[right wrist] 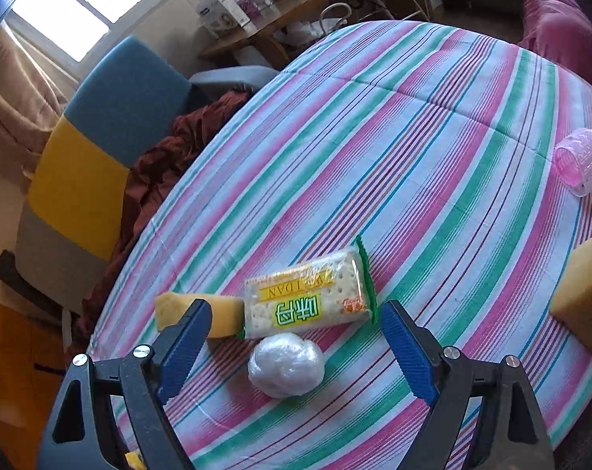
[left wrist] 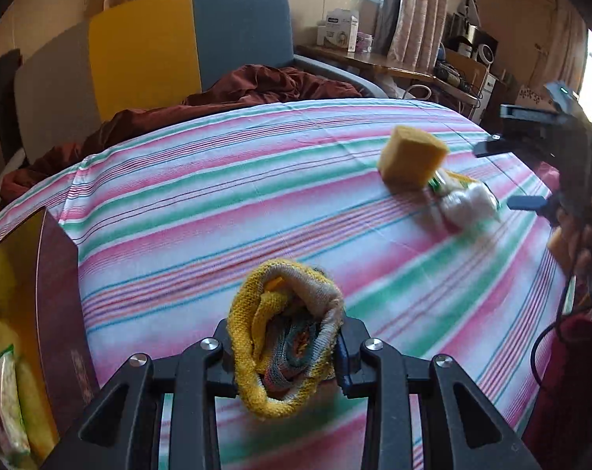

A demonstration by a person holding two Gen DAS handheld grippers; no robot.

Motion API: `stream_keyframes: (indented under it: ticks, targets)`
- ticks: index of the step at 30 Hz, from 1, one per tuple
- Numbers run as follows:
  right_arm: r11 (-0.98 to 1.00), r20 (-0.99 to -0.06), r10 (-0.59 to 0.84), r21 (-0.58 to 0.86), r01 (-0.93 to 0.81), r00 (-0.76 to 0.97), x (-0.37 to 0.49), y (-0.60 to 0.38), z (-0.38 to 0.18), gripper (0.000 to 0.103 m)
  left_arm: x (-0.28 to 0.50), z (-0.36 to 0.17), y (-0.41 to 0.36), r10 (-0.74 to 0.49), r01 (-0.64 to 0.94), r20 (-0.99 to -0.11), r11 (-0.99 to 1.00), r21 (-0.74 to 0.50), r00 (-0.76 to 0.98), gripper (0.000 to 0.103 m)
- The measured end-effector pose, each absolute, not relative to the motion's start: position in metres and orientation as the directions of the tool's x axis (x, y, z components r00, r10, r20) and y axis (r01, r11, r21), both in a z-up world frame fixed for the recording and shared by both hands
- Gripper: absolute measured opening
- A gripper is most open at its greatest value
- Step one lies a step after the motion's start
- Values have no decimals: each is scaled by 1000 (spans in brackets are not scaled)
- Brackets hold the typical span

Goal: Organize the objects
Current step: 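Close the left tool on the yellow sock and lift it, then grasp the white plastic-wrapped ball with the right tool while the left tool holds the sock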

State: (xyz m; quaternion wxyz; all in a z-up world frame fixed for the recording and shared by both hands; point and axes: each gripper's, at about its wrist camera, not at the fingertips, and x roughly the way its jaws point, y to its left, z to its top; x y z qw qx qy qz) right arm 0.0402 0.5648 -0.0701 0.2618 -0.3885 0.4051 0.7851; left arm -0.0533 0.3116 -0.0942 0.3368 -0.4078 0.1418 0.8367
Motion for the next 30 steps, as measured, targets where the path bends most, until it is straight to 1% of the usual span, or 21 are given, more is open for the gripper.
stream_keyframes:
  ticks: [2, 4, 6, 7, 8, 9, 10, 12, 16, 18, 25, 30]
  targets:
    - [-563, -848, 82, 394, -726, -524, 33, 561, -78, 88, -50, -95, 313, 445, -673, -772, -739, -32, -453, 33]
    - [-587, -872, 62, 362, -724, -486, 27, 559, -87, 85, -54, -99, 317, 430, -669, -778, -743, -17, -458, 33]
    - [-614, -897, 50, 319, -721, -439, 20, 556, -97, 79, -59, -102, 316, 431, -653, -781, -756, -40, -451, 33]
    - [-630, -903, 61, 295, -718, -425, 19, 555, -100, 79, -60, -103, 315, 432, -648, -782, -760, -49, -448, 33]
    - [-654, -904, 86, 266, -708, -418, 16, 551, -98, 73, -61, -105, 315, 433, -646, -782, -762, -50, -449, 33]
    - [-678, -906, 97, 243, -694, -412, 14, 548, -98, 54, -62, -106, 314, 432, -645, -780, -763, -49, -452, 33]
    - [-694, -913, 106, 216, -687, -394, 10, 544, -99, 49, -62, -107, 314, 433, -643, -778, -764, -50, -455, 33]
    - [-724, -914, 121, 185, -664, -386, 7, 538, -96, 46, -60, -108, 313, 435, -642, -773, -766, -47, -462, 34]
    - [-772, -912, 82, 198, -605, -402, 3, 524, -93, 40, -58, -108, 313, 434, -638, -766, -769, -41, -475, 34]
    - [-783, -909, 37, 231, -577, -415, 1, 519, -93, 35, -57, -109, 313, 435, -636, -764, -770, -42, -477, 34]
    - [-837, -905, -22, 249, -487, -425, -12, 498, -96, 33, -57, -109, 312, 437, -627, -758, -778, -47, -485, 34]
    - [-841, -905, -41, 260, -474, -424, -18, 497, -99, 34, -57, -109, 311, 436, -623, -757, -780, -49, -486, 34]
